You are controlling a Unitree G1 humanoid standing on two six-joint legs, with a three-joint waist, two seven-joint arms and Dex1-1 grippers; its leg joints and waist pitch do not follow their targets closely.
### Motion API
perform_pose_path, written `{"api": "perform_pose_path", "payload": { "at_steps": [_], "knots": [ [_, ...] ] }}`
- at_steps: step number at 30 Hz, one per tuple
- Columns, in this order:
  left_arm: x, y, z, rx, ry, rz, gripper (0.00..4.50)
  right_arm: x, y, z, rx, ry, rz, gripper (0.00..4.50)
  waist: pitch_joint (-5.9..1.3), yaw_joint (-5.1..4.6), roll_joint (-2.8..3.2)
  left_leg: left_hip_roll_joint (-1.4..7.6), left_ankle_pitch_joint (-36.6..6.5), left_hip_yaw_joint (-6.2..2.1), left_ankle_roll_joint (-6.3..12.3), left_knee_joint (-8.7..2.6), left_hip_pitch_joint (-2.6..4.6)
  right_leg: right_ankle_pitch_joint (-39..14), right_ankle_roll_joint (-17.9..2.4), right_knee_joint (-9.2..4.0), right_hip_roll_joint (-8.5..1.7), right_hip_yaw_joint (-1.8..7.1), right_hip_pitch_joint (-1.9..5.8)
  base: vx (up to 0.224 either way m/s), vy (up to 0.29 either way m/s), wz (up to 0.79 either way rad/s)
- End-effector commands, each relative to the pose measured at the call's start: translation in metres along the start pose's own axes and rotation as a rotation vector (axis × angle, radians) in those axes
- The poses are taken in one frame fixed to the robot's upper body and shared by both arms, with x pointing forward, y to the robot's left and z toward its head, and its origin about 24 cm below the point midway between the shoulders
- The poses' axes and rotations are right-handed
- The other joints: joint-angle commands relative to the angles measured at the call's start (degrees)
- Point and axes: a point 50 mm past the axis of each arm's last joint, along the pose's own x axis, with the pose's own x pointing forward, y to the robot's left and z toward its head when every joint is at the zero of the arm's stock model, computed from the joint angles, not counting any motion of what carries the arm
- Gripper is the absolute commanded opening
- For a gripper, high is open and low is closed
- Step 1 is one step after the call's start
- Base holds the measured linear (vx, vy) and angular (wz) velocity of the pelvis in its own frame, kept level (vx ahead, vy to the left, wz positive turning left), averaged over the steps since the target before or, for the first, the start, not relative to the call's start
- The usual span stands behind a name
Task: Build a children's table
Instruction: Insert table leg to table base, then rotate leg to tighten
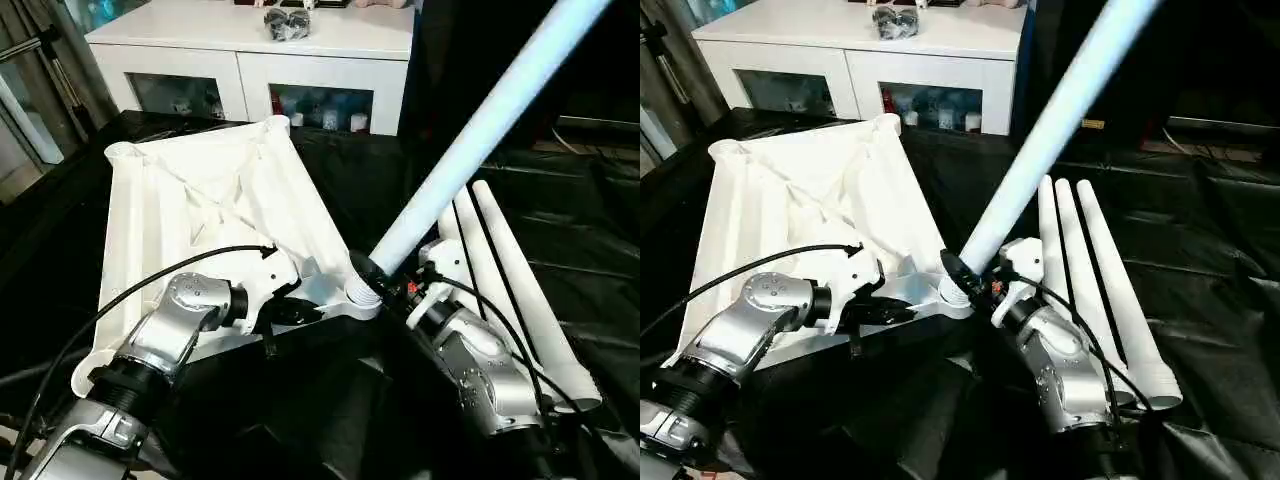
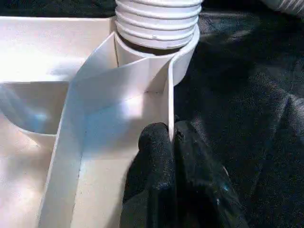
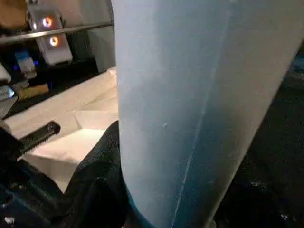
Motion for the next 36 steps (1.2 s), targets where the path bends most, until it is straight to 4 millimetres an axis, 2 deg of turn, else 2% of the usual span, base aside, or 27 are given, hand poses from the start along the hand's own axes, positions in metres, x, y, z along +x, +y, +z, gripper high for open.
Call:
{"api": "perform_pose_path", "payload": {
  "at_steps": [1,2,7,10,12,13,14,15,16,17,20,21,23,24,25,27,29,30,31,32,36],
  "knots": [
    [-0.004,0.007,-0.001,0.007,0.033,0.044,0.00,-0.009,-0.003,-0.014,-0.002,0.083,-0.018,1.90,-2.48,-0.64,0.05,4.60,-16.15,-2.14,-0.63,-5.46,1.05,-16.81,-10.35,-5.83,-6.15,3.13,0.33,0.000,0.000,0.00],
    [-0.003,0.007,0.000,0.009,0.031,0.040,0.00,-0.006,-0.003,-0.013,-0.028,0.105,0.005,1.90,-2.47,-0.60,-0.26,4.65,-15.85,-2.18,-0.47,-5.48,1.01,-17.37,-10.16,-5.83,-6.17,3.17,0.36,0.000,0.000,0.00],
    [-0.003,0.005,-0.001,0.019,0.033,0.019,0.00,0.005,-0.001,-0.015,-0.063,0.230,0.117,1.90,-2.40,-0.85,-0.22,4.64,-15.89,-2.15,-0.46,-5.43,1.00,-19.32,-9.82,-6.01,-6.24,3.20,0.30,0.000,0.000,0.00],
    [-0.002,0.004,-0.001,0.021,0.035,0.005,0.00,0.010,0.000,-0.018,-0.071,0.286,0.172,1.90,-2.38,-1.08,-0.40,4.57,-15.50,-2.22,-0.30,-5.41,0.86,-19.91,-9.92,-5.99,-6.25,3.16,0.41,0.000,0.000,0.00],
    [-0.001,0.002,-0.001,0.036,0.043,-0.009,0.00,0.016,-0.001,-0.018,-0.092,0.315,0.218,1.90,-2.35,-1.29,-0.85,4.60,-15.35,-2.15,-0.14,-5.33,0.89,-20.07,-10.32,-6.06,-6.28,3.20,0.34,0.000,0.000,0.00],
    [-0.001,0.002,-0.001,0.042,0.044,-0.013,0.00,0.017,-0.001,-0.018,-0.096,0.320,0.228,1.90,-2.38,-1.36,-0.72,4.64,-15.23,-2.22,-0.21,-5.36,0.90,-20.51,-10.39,-6.06,-6.39,3.15,0.38,0.000,0.000,0.00],
    [0.000,0.002,-0.001,0.044,0.044,-0.015,0.00,0.018,-0.001,-0.018,-0.096,0.323,0.234,1.90,-2.36,-1.50,-1.01,4.75,-15.30,-2.13,-0.18,-5.36,1.01,-20.06,-10.47,-6.11,-6.28,3.20,0.24,0.000,0.000,0.00],
    [0.000,0.001,-0.001,0.046,0.044,-0.016,0.00,0.019,-0.002,-0.018,-0.096,0.325,0.240,1.90,-2.42,-1.48,-0.88,4.72,-15.16,-2.16,-0.20,-5.32,1.03,-19.56,-10.64,-5.96,-6.25,3.18,0.25,0.000,0.000,0.00],
    [0.000,0.000,-0.001,0.056,0.045,-0.027,0.00,0.020,-0.002,-0.018,-0.101,0.336,0.263,1.90,-2.40,-1.70,-1.24,4.69,-15.27,-2.13,-0.07,-5.42,0.93,-18.91,-10.75,-5.88,-6.08,3.08,0.34,0.000,0.000,0.00],
    [-0.001,-0.001,0.000,0.063,0.044,-0.035,0.00,0.020,-0.002,-0.019,-0.105,0.339,0.281,1.90,-2.40,-1.83,-1.33,4.70,-15.31,-2.14,0.01,-5.45,0.82,-18.70,-10.88,-5.86,-6.14,3.05,0.40,0.000,0.000,0.00],
    [-0.001,-0.002,0.000,0.071,0.039,-0.047,0.00,0.019,-0.002,-0.019,-0.103,0.343,0.310,1.90,-2.50,-1.91,-1.30,4.77,-14.83,-2.09,0.27,-5.33,0.92,-17.61,-11.40,-5.77,-6.26,3.10,0.43,0.000,0.000,0.00],
    [-0.002,-0.003,0.000,0.083,0.033,-0.061,0.00,0.018,-0.001,-0.020,-0.097,0.343,0.340,1.90,-2.49,-2.01,-1.74,4.81,-14.73,-2.01,0.48,-5.30,0.91,-17.39,-11.49,-5.83,-6.24,3.10,0.41,0.000,0.000,0.00],
    [-0.005,-0.006,0.000,0.098,0.014,-0.087,0.00,0.015,0.000,-0.021,-0.080,0.343,0.386,1.90,-2.69,-1.84,-1.91,4.83,-12.51,-1.97,1.41,-5.16,0.72,-14.58,-11.84,-5.45,-6.30,3.08,0.71,0.000,0.000,0.00],
    [-0.006,-0.007,0.001,0.105,0.000,-0.099,0.00,0.014,0.000,-0.021,-0.074,0.342,0.410,1.90,-2.73,-1.84,-1.81,4.87,-12.10,-1.93,1.63,-5.14,0.77,-13.47,-12.08,-5.41,-6.23,3.06,0.66,0.000,0.000,0.00],
    [-0.008,-0.008,0.002,0.109,-0.016,-0.114,0.00,0.012,0.000,-0.022,-0.069,0.345,0.440,1.90,-2.81,-1.88,-2.21,4.86,-11.30,-1.85,2.05,-5.06,0.75,-11.12,-12.55,-5.17,-6.01,2.95,0.72,0.000,0.000,0.00],
    [-0.011,-0.008,0.002,0.112,-0.025,-0.128,0.00,0.010,0.001,-0.023,-0.071,0.352,0.474,1.90,-3.05,-1.88,-2.10,4.83,-9.52,-1.82,2.65,-4.94,0.61,-6.55,-13.36,-4.64,-5.93,2.78,0.99,0.000,0.000,0.00],
    [-0.018,-0.012,0.002,0.126,-0.048,-0.185,0.00,0.006,0.003,-0.026,-0.082,0.371,0.542,1.90,-3.30,-1.89,-2.48,4.71,-6.70,-1.67,4.10,-4.62,0.49,-0.38,-14.48,-4.06,-5.83,2.57,1.30,0.000,0.000,0.00],
    [-0.019,-0.013,0.003,0.129,-0.052,-0.194,0.00,0.005,0.003,-0.026,-0.084,0.374,0.551,1.90,-3.36,-1.84,-2.38,4.65,-6.34,-1.65,4.40,-4.52,0.46,0.74,-14.74,-3.90,-5.80,2.51,1.33,0.000,0.000,0.00],
    [-0.020,-0.014,0.003,0.135,-0.056,-0.209,0.00,0.004,0.003,-0.027,-0.089,0.378,0.563,1.90,-3.36,-1.88,-2.55,4.62,-5.99,-1.61,4.72,-4.47,0.38,1.76,-14.84,-3.81,-5.79,2.48,1.40,0.000,0.000,0.00],
    [-0.022,-0.014,0.002,0.140,-0.051,-0.219,0.00,0.004,0.004,-0.027,-0.094,0.380,0.575,1.90,-3.40,-1.92,-2.52,4.72,-5.56,-1.60,5.40,-4.42,0.56,3.67,-15.15,-3.62,-5.72,2.39,1.34,0.000,0.000,0.00],
    [-0.029,-0.013,-0.001,0.149,-0.034,-0.226,0.00,0.002,0.007,-0.028,-0.107,0.381,0.621,1.90,-3.25,-1.97,-2.58,4.82,-8.18,-1.53,4.69,-4.65,0.83,1.05,-15.38,-3.90,-5.72,2.39,1.30,0.000,0.000,0.00]
  ]
}}
